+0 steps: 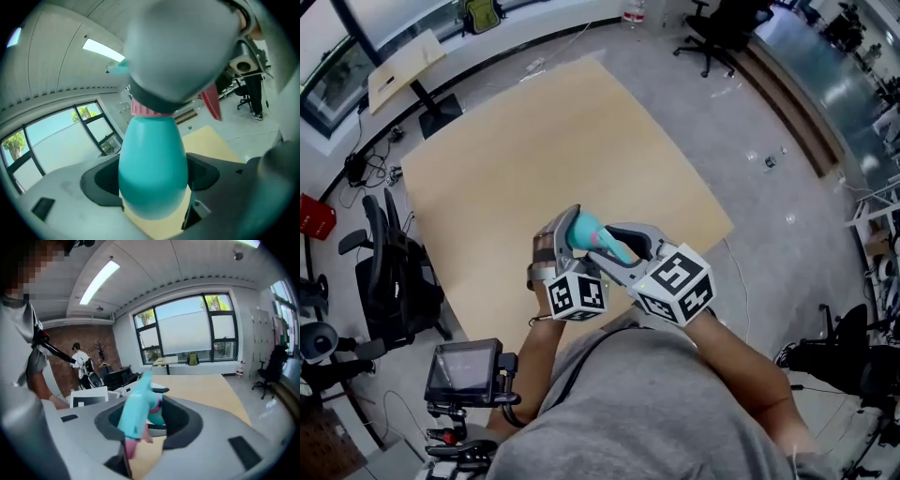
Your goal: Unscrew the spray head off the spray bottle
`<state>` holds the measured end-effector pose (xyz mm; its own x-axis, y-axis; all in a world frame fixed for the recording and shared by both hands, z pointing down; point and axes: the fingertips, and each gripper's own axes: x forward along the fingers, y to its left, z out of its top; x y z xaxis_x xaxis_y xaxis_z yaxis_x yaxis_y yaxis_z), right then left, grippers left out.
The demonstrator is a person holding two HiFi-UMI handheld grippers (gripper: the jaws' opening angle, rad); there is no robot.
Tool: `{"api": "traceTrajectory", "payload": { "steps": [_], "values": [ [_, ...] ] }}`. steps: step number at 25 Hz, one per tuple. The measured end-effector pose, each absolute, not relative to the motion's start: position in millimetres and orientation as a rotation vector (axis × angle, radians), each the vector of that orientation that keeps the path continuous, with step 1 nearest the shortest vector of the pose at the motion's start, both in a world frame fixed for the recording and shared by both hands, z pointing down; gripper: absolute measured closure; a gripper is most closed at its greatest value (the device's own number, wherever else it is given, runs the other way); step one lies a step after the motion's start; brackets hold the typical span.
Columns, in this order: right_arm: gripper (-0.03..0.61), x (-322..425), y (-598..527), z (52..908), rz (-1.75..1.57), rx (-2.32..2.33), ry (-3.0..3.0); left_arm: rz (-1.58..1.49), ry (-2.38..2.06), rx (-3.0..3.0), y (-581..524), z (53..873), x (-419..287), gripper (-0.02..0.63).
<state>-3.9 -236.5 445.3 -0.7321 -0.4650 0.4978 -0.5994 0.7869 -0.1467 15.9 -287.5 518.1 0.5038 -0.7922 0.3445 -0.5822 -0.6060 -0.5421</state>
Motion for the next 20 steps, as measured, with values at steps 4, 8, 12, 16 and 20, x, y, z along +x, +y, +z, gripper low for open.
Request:
{"api": "traceTrajectory", "payload": {
  "steps": [4, 8, 12, 16, 20],
  "values": [
    [0.442, -1.6, -225.5, 438.6, 0.351, 0.666, -2.538, -0.715, 0.91, -2.587, -261.8, 515.2, 22.5, 0.23],
    [0.443, -13.2, -178.1, 420.6, 0.168, 0.139, -2.569, -0.56, 0.268, -2.806, -196.9, 504.6, 35.3, 0.23],
    [0.442, -5.5, -127.3, 421.3, -0.133, -0.369, -2.389, -0.641, -0.311, -2.76, -133.2, 506.0, 45.2, 0.23],
    [0.443, 4.8, -103.2, 424.4, -0.175, -0.629, -2.243, -0.732, -0.643, -2.72, -98.8, 510.9, 46.3, 0.23],
    [0.443, 12.1, -98.2, 421.0, -0.169, -0.691, -2.21, -0.726, -0.761, -2.75, -85.9, 509.2, 47.7, 0.23]
  ]
}}
